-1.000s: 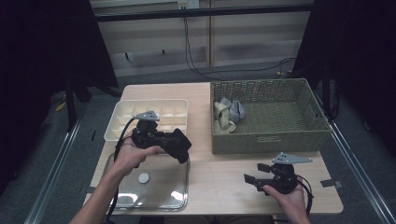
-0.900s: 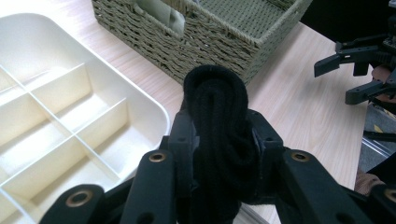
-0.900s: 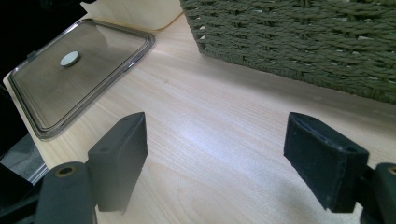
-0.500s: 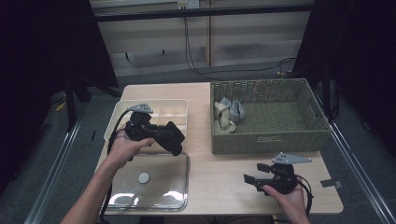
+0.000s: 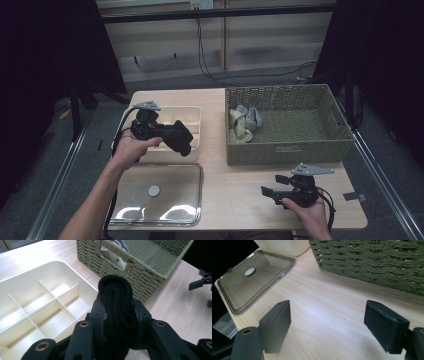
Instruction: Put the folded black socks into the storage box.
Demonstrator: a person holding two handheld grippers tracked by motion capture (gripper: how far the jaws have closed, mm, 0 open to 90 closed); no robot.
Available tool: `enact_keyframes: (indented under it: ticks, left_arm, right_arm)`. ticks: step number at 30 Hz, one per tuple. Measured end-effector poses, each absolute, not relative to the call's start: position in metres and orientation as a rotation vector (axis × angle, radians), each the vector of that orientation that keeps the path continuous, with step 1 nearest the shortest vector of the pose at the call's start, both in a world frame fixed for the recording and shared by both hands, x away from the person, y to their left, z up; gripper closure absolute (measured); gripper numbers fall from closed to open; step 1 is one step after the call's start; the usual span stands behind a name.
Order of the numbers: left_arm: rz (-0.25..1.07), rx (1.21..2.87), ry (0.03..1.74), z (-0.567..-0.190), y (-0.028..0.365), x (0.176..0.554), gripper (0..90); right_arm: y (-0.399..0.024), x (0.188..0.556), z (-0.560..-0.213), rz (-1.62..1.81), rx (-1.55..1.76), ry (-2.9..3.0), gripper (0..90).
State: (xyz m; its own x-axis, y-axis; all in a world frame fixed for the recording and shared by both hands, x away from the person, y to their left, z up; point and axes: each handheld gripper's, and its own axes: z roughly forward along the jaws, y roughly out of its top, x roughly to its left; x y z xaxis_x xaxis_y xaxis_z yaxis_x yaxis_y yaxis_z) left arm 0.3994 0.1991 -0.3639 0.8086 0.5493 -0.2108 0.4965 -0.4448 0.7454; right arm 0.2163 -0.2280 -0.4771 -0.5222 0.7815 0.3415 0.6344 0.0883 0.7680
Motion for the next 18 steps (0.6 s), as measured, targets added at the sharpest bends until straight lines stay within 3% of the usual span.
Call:
enact_keyframes:
  ticks: [18]
  left_arm:
    - [0.119, 2.14, 0.85, -0.367, 0.201, 0.435, 67.6]
  right_arm:
    - [-0.227, 0.218, -0.479, 1.418, 1.438, 2.21, 21.0]
